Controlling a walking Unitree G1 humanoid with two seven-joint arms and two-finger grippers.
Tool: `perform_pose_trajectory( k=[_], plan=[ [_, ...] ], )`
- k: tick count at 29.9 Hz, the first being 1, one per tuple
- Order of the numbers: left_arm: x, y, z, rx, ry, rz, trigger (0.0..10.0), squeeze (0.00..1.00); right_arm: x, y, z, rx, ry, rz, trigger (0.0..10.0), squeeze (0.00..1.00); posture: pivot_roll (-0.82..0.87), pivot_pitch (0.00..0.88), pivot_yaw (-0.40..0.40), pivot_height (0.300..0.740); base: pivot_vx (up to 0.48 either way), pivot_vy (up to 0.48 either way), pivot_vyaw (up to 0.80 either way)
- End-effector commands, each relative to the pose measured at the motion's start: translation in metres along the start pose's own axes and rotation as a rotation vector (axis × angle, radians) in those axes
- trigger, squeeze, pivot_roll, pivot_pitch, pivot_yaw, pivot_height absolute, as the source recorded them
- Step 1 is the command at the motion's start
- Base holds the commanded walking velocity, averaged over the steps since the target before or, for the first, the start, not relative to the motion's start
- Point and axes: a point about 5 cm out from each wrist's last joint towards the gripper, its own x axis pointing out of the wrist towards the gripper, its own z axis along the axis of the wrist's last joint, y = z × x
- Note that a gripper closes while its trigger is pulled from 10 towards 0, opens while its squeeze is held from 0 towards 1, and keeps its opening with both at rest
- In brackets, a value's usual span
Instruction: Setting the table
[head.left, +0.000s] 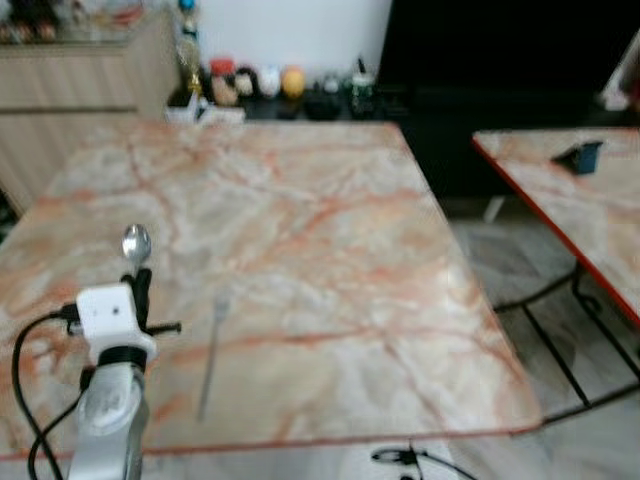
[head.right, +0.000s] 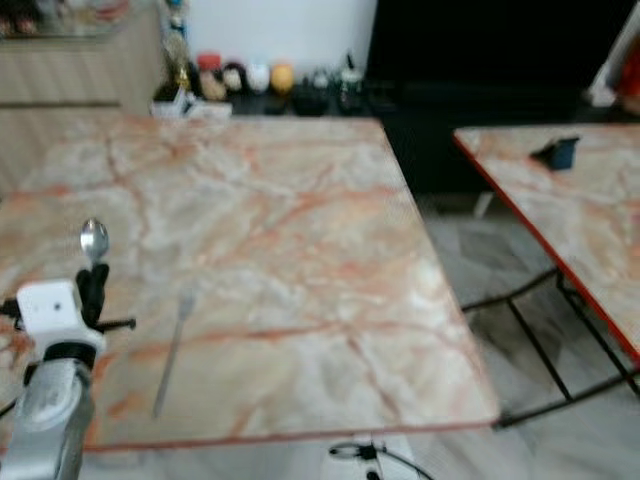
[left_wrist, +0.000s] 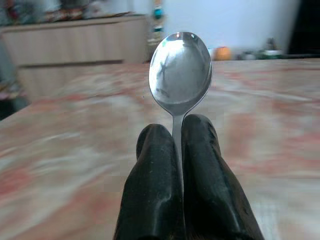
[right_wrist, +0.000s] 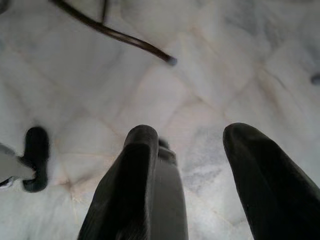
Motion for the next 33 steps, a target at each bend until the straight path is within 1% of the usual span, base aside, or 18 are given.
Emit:
perform_pose_trajectory(
  k=[1, 12, 19, 24, 28, 29, 33],
  plan=[
    [0.001, -0.01, 0.005, -0.007, -0.029, -0.028, 10.0, 0.0, -0.002, -0.008, -0.007, 0.011, 0.025, -0.023, 10.0, 0.0, 0.01, 0.0, -0.009, 0.74, 0.0, -0.48, 0.0],
    [0.005, -0.013, 0.007, -0.016, -0.043, -0.03, 10.0, 0.0, -0.001, -0.007, -0.003, 0.009, 0.021, -0.022, 10.0, 0.0, 0.0, 0.0, -0.013, 0.74, 0.0, -0.48, 0.0],
    [0.007, -0.009, 0.013, -0.017, -0.067, -0.012, 10.0, 0.0, -0.001, -0.007, -0.003, 0.004, 0.024, -0.017, 10.0, 0.0, 0.01, 0.0, -0.017, 0.74, 0.0, -0.48, 0.0],
    [0.009, -0.008, 0.015, -0.014, -0.076, -0.002, 10.0, 0.0, 0.0, -0.006, -0.002, -0.025, 0.022, -0.002, 10.0, 0.0, 0.01, 0.0, -0.016, 0.74, 0.0, -0.48, 0.0],
    [0.01, -0.009, 0.016, -0.015, -0.079, 0.0, 10.0, 0.0, 0.0, -0.003, -0.001, -0.076, 0.018, 0.026, 10.0, 0.0, 0.0, 0.0, -0.015, 0.74, 0.0, -0.48, 0.0],
    [0.011, -0.01, 0.016, -0.017, -0.08, -0.002, 10.0, 0.0, 0.0, -0.003, -0.001, -0.086, 0.018, 0.028, 10.0, 0.0, 0.0, 0.0, -0.015, 0.74, 0.0, -0.48, 0.55],
    [0.012, -0.011, 0.016, -0.021, -0.082, -0.003, 10.0, 0.0, 0.0, -0.003, -0.002, -0.071, 0.019, 0.027, 10.0, 0.0, 0.0, 0.0, -0.015, 0.74, 0.0, -0.48, 0.58]
  ],
)
